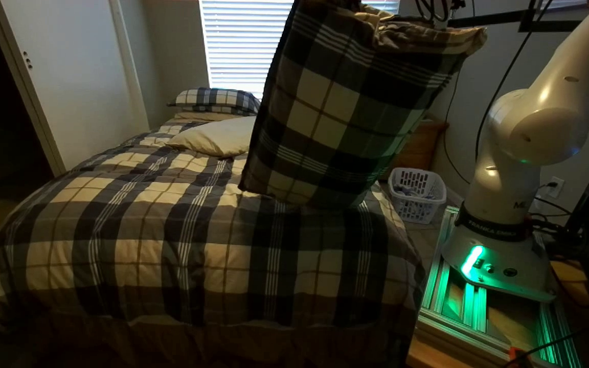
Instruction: Flip the pillow forward
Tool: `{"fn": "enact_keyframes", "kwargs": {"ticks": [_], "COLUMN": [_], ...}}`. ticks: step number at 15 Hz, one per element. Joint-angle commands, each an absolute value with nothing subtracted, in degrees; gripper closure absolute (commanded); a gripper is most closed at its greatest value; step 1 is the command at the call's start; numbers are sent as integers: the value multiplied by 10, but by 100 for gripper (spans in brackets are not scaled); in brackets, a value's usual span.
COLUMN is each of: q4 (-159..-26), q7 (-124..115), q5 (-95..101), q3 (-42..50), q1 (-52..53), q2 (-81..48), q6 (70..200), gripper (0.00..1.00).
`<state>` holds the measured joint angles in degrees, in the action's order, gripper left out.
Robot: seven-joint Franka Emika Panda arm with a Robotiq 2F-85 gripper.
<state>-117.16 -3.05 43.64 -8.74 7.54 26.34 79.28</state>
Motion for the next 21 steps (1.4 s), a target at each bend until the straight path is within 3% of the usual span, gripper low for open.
{"fn": "enact_keyframes", "kwargs": {"ticks": [1,6,7,10,21], "q4": [-1172,-1175,-1175,-1169,-1176], "q7": [-32,-37,-37,-34,-33], "q5": [434,432,432,459,589], "q3": [-85,-88,-88,-63,22], "q1": [79,82,82,65,1], "q2": [260,253,253,253,209], "q6": [791,792,792,822,1052], "gripper": [89,89,97,96,97]}}
